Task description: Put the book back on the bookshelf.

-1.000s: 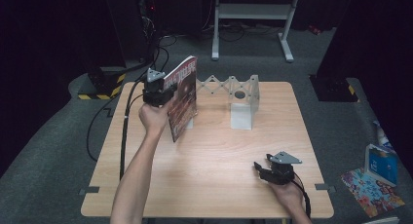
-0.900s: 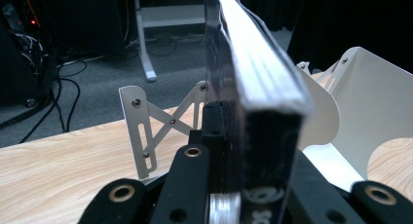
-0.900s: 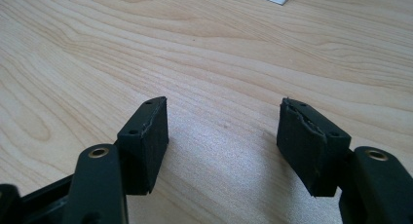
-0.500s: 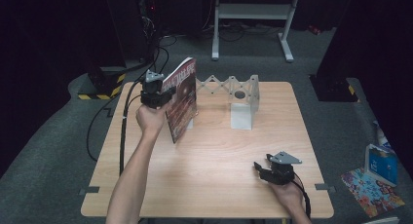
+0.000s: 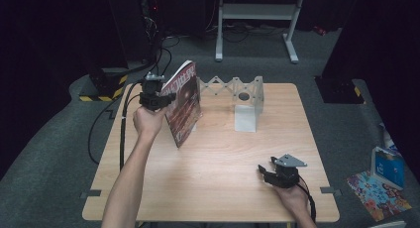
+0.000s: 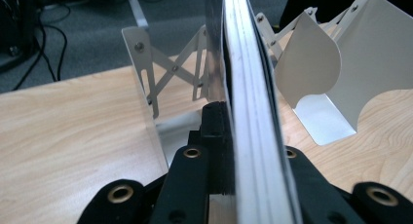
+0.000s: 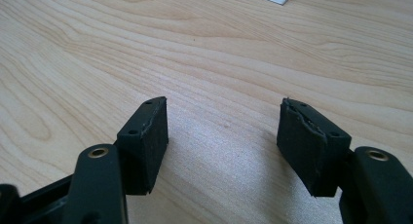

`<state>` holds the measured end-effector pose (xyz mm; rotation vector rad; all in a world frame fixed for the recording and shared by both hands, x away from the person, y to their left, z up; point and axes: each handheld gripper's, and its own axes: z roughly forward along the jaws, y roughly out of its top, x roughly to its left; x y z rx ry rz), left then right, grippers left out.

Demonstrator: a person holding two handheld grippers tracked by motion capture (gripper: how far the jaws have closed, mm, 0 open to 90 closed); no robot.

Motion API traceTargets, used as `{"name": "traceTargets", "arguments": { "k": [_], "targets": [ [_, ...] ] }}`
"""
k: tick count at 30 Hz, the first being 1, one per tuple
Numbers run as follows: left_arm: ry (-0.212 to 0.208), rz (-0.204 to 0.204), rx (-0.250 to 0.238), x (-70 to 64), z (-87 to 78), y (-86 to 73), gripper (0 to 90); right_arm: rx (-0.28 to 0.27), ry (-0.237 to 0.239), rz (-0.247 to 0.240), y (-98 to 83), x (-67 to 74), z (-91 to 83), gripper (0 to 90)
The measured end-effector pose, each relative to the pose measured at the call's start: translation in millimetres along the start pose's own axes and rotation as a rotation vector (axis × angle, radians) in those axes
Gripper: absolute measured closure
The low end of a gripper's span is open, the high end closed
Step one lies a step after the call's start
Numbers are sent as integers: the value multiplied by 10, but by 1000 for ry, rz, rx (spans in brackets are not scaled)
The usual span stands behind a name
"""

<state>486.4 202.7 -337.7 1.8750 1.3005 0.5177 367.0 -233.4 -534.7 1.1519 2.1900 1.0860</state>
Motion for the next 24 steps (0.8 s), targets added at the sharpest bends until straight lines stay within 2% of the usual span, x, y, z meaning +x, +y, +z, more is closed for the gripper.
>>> {"name": "traceTargets", "arguments": {
  "k": [5,8,12,15,24],
  "targets": [
    [1,17,41,-7,-11,35,830,0,0,1,0,0,0,359],
    [4,25,50,-42,-9,52,833,0,1,1,1,0,1,358],
    [4,30,31,-65,-2,65,838,0,1,0,2,-1,2,359],
    [11,14,-1,-49,7,83,840,0,1,2,1,0,1,359],
    [50,18,-39,-56,59,95,841,0,2,-4,-3,-1,-3,358]
  ]
}}
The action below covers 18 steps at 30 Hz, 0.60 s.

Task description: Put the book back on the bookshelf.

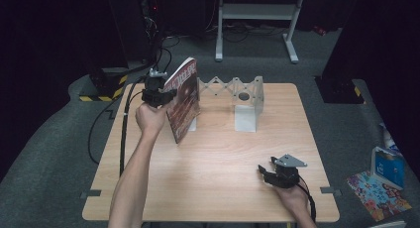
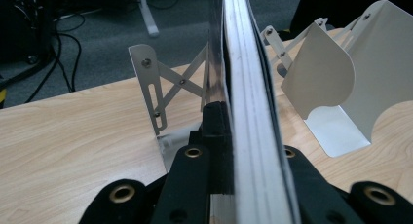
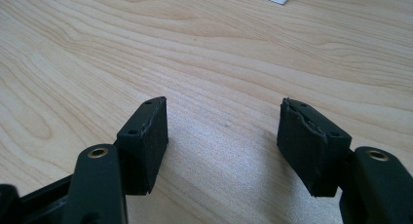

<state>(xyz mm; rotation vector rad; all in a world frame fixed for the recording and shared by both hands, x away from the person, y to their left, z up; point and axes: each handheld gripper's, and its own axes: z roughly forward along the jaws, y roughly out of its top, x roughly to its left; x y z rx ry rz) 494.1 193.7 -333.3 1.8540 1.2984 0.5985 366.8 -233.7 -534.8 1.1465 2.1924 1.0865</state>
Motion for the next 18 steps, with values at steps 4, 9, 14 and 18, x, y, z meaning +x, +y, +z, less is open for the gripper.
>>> {"name": "traceTargets", "arguments": {
  "k": [4,9,14,18],
  "targets": [
    [-5,-13,-12,10,13,6,841,0,0,0,0,0,0,358],
    [2,-8,-24,-8,29,7,841,0,0,1,0,1,0,358],
    [7,-38,-43,7,52,35,840,0,-1,3,-3,3,-3,358],
    [6,-32,-56,-20,93,36,840,-1,-1,3,-5,4,-5,357]
  ]
}}
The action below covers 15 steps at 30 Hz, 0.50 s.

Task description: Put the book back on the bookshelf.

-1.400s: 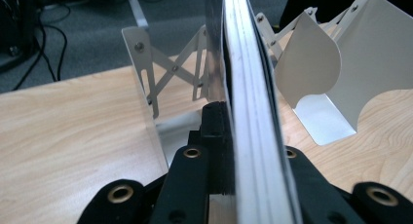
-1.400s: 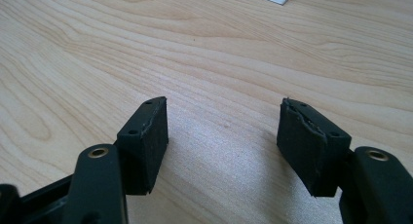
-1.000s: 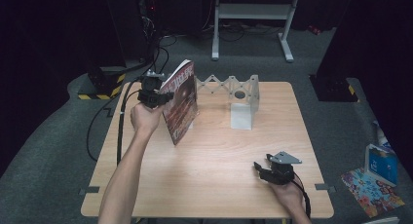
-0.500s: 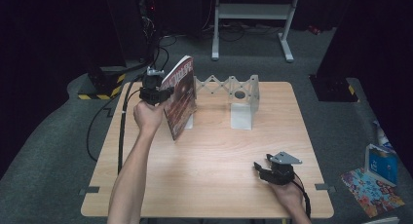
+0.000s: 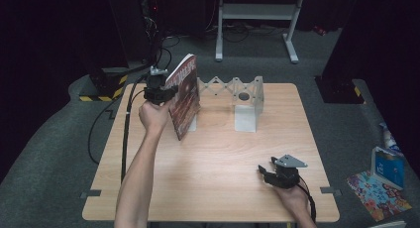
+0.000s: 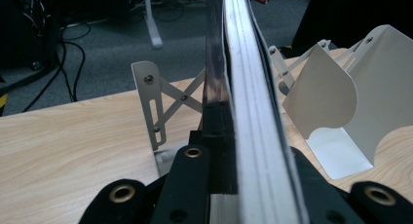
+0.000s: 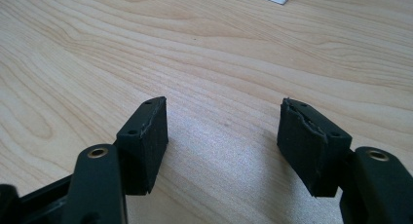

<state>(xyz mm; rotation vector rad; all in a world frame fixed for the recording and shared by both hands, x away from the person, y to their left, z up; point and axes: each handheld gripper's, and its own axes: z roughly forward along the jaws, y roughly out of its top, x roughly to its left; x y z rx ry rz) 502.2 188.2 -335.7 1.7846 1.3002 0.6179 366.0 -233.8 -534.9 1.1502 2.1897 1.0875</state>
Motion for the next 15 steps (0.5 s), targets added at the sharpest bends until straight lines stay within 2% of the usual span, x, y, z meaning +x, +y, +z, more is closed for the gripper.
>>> {"name": "traceTargets", "arguments": {
  "k": [15],
  "targets": [
    [-15,22,14,-11,53,-42,836,0,0,1,0,1,0,357]
  ]
}}
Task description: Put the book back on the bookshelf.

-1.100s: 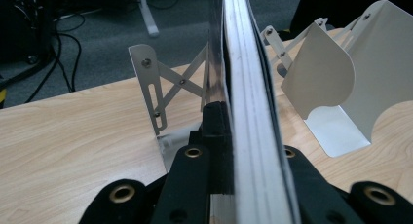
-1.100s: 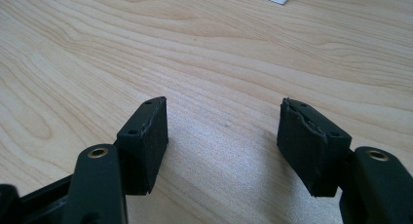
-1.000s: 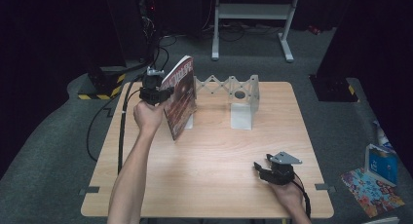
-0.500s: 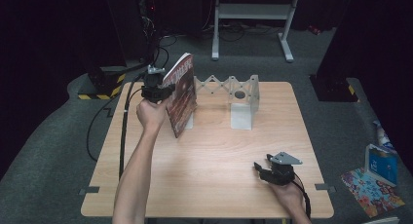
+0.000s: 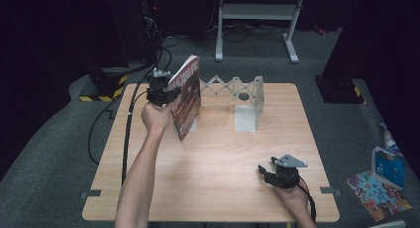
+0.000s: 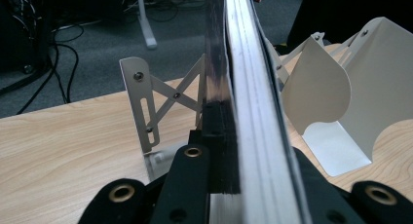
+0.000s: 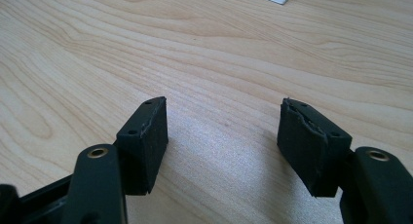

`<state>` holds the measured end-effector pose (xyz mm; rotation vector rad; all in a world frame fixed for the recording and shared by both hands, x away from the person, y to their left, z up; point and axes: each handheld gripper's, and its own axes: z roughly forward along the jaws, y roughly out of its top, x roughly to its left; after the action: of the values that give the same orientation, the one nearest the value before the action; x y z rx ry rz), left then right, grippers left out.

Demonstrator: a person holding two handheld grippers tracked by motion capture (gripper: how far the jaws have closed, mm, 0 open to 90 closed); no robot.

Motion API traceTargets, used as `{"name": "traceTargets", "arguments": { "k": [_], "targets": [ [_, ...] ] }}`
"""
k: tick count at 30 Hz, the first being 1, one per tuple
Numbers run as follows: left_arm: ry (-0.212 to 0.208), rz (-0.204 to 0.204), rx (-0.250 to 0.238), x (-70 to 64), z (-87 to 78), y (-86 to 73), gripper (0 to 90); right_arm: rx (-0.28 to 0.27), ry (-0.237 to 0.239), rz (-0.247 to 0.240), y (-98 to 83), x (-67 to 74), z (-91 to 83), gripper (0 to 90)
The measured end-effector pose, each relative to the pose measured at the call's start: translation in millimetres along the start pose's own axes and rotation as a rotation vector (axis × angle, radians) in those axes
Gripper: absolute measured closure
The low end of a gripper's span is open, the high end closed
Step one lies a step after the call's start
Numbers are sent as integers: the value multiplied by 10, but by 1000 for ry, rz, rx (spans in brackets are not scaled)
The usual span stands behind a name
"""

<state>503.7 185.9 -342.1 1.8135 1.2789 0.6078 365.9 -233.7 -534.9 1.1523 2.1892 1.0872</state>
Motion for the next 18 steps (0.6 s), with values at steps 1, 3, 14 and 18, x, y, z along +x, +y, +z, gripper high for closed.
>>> {"name": "traceTargets", "arguments": {
  "k": [1,3,14,18],
  "targets": [
    [-2,0,4,5,-2,-1,835,0,0,0,0,0,0,356],
    [-6,-2,13,24,-6,-1,834,0,0,0,0,0,0,356],
    [7,-15,56,122,-52,-17,829,-1,0,-3,1,-2,1,356],
    [13,-18,61,137,-58,-16,826,0,0,-3,1,-1,1,356]
  ]
}}
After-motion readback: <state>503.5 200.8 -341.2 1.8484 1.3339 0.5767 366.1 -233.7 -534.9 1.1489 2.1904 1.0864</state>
